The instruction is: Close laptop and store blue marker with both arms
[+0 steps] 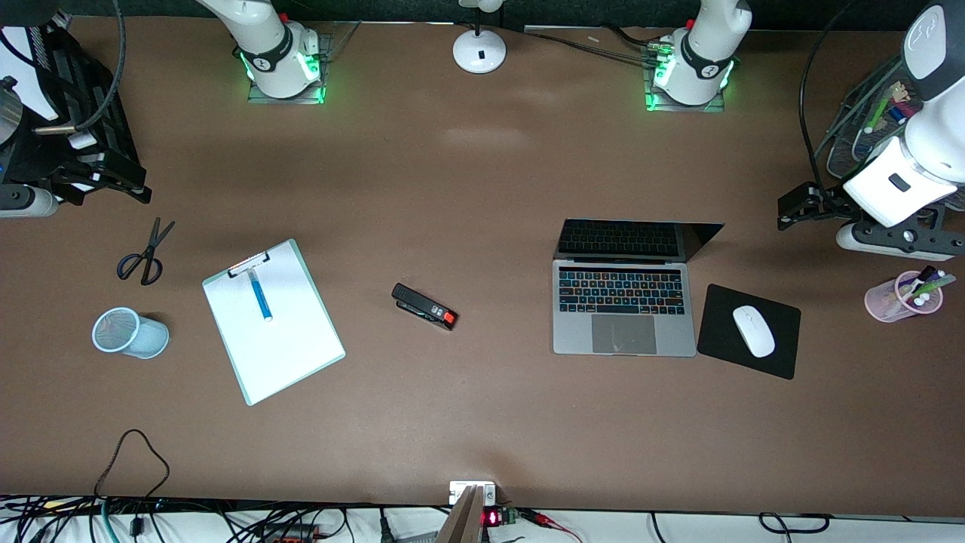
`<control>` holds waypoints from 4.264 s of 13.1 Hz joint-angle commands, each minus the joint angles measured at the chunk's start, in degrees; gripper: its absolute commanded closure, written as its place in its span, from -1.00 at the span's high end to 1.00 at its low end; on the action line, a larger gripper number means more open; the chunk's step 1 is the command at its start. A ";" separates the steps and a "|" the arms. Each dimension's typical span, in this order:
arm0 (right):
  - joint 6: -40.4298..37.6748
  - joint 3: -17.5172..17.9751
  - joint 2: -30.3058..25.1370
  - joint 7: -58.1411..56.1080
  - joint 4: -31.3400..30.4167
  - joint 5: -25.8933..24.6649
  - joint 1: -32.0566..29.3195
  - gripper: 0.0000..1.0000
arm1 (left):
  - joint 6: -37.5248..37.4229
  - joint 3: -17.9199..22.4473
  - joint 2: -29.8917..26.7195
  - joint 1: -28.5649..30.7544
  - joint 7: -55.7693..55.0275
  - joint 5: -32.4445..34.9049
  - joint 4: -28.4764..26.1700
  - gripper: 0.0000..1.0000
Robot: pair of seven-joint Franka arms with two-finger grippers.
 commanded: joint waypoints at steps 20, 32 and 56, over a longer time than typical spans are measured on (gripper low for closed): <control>1.21 0.41 11.94 -2.44 -0.63 -3.59 2.45 1.00 | -15.15 -0.53 0.55 -0.38 -2.09 -0.39 0.98 -0.76; 16.12 0.24 14.51 -6.05 -10.80 -7.13 3.44 1.00 | -0.97 -18.99 -2.61 -0.30 -24.34 -5.14 -16.04 -0.77; 48.32 0.32 23.29 -30.93 -25.51 -1.59 0.36 0.45 | 28.07 -19.87 2.12 0.14 -24.35 3.91 -28.12 -1.00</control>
